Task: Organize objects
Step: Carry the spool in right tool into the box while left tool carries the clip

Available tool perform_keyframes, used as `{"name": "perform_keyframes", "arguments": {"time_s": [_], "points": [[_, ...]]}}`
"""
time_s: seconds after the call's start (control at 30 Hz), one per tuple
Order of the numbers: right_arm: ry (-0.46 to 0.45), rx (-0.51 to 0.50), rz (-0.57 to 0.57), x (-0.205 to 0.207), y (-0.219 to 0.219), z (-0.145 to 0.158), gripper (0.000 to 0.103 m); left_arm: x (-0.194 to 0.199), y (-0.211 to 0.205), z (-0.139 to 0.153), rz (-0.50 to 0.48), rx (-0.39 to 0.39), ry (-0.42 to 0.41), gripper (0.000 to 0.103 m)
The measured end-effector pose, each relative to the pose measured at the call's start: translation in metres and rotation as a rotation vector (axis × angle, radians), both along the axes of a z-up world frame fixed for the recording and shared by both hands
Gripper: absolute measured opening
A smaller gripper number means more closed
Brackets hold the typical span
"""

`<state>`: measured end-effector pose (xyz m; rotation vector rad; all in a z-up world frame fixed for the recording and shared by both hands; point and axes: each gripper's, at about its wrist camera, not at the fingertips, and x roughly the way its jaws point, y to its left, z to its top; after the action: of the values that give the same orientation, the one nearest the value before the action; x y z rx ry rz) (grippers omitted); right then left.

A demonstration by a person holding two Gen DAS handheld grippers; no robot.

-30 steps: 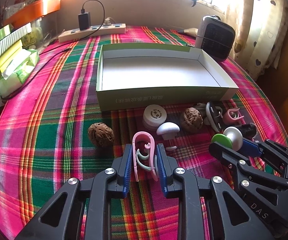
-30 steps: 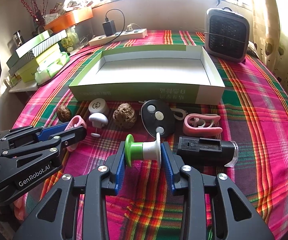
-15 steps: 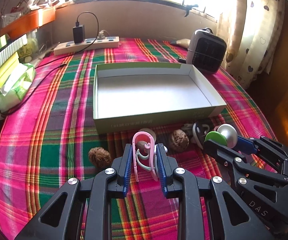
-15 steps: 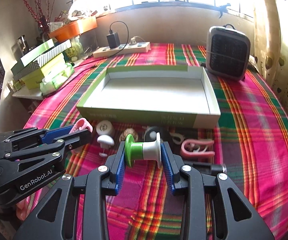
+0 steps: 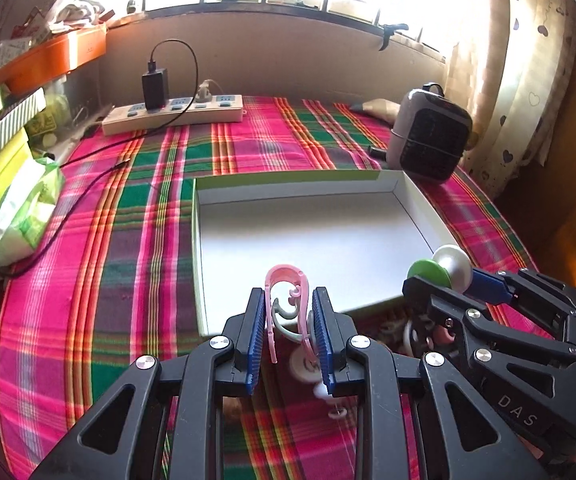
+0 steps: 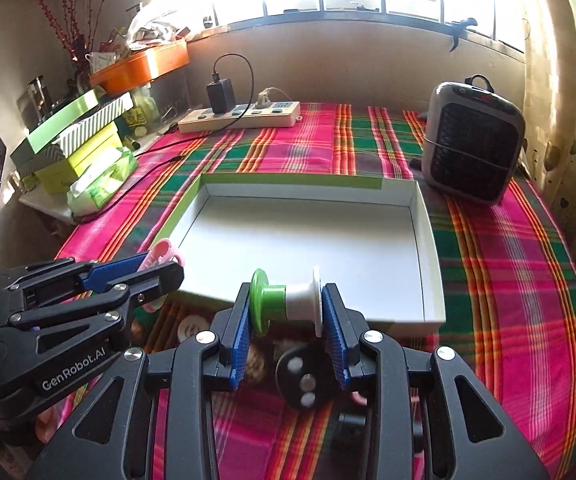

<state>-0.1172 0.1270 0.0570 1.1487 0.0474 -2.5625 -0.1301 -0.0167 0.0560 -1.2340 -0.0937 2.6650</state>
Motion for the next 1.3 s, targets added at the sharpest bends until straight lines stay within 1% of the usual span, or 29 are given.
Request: {"name": "perform_keyframes", "arguments": {"time_s": [0.27,0.37,0.57,0.7,0.97,1.3], "points": [[-0.034,0.007,-0.007,-0.046,-0.001,-0.006,0.035,-0.040,-0.004,-0.003,0.013,-0.009,-0.012,0.022],[-0.047,0.034,-0.001,-0.062,-0.003,-0.010,0.035,-0.052,-0.003,-0.006,0.012,-0.017,-0.021,0.022],[-0.073,0.072,-0.008,-0.093,-0.004,-0.020,0.035,-0.077,-0.002,-0.016,0.017,-0.028,-0.043,0.022],[-0.099,0.074,-0.017,-0.110,-0.005,-0.027,0.035,-0.090,-0.002,-0.024,0.024,-0.042,-0.062,0.022],[-0.121,0.101,-0.019,-0.127,-0.009,-0.039,0.035,-0.103,-0.003,-0.035,0.027,-0.054,-0.090,0.022],[-0.130,0.124,-0.030,-0.137,-0.009,-0.045,0.035,-0.109,0.000,-0.039,0.019,-0.066,-0.091,0.022]]}}
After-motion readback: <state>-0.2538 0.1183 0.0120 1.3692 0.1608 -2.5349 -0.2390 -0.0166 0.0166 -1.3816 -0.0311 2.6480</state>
